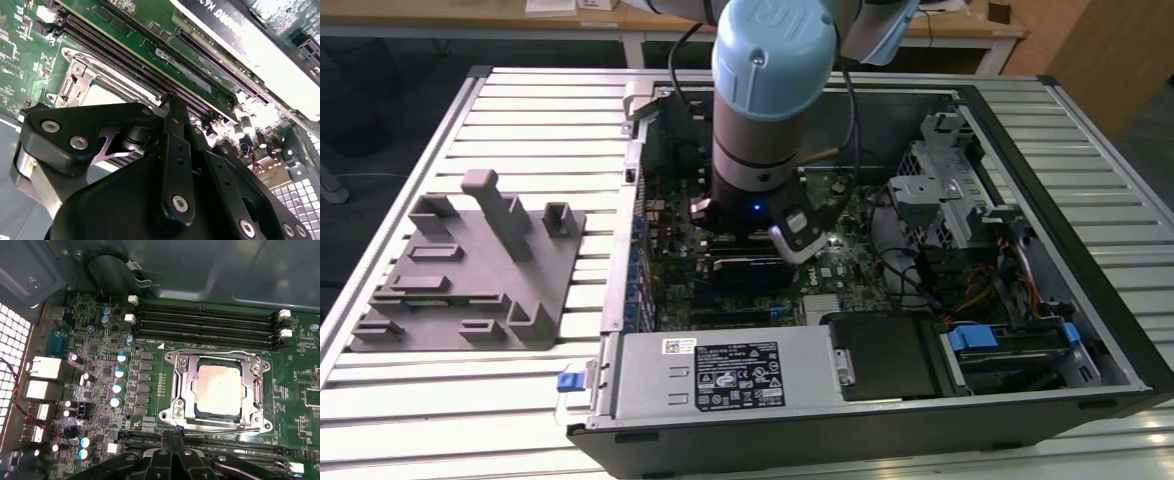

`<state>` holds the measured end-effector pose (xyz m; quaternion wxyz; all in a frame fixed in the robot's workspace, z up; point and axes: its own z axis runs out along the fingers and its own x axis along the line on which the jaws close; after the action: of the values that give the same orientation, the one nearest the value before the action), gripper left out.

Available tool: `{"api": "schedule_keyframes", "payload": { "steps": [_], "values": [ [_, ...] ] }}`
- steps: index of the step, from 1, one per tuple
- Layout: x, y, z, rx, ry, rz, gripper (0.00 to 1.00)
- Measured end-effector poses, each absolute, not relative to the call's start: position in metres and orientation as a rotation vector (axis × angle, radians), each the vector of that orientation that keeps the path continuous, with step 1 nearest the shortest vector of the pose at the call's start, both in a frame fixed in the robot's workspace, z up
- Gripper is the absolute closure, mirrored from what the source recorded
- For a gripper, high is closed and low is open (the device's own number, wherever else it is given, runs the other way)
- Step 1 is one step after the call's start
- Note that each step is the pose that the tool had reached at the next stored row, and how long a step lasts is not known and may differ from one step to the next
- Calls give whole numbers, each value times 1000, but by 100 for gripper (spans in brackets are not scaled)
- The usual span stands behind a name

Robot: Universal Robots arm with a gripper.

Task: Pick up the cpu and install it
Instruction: 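Install the second cpu locking lever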

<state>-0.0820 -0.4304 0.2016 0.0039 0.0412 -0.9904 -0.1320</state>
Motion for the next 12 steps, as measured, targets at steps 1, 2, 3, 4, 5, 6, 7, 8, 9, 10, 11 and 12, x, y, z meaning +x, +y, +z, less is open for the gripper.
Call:
{"api": "schedule_keyframes", "payload": {
  "steps": [1,2,3,4,5,6,7,8,9,10,11,12],
  "values": [
    [-82,-431,201,126,-3104,-418,89],
    [-82,-431,200,124,-3104,-423,89],
    [-82,-431,200,121,-3103,-428,89],
    [-82,-431,199,119,-3103,-433,89],
    [-82,-431,199,117,-3103,-439,89],
    [-83,-431,198,115,-3102,-445,89],
    [-83,-431,198,113,-3102,-450,89],
    [-84,-431,197,110,-3102,-454,89],
    [-85,-431,197,107,-3102,-457,89],
    [-85,-431,196,105,-3102,-460,89],
    [-86,-431,195,101,-3102,-462,89],
    [-88,-431,195,98,-3102,-463,89]
  ]
}}
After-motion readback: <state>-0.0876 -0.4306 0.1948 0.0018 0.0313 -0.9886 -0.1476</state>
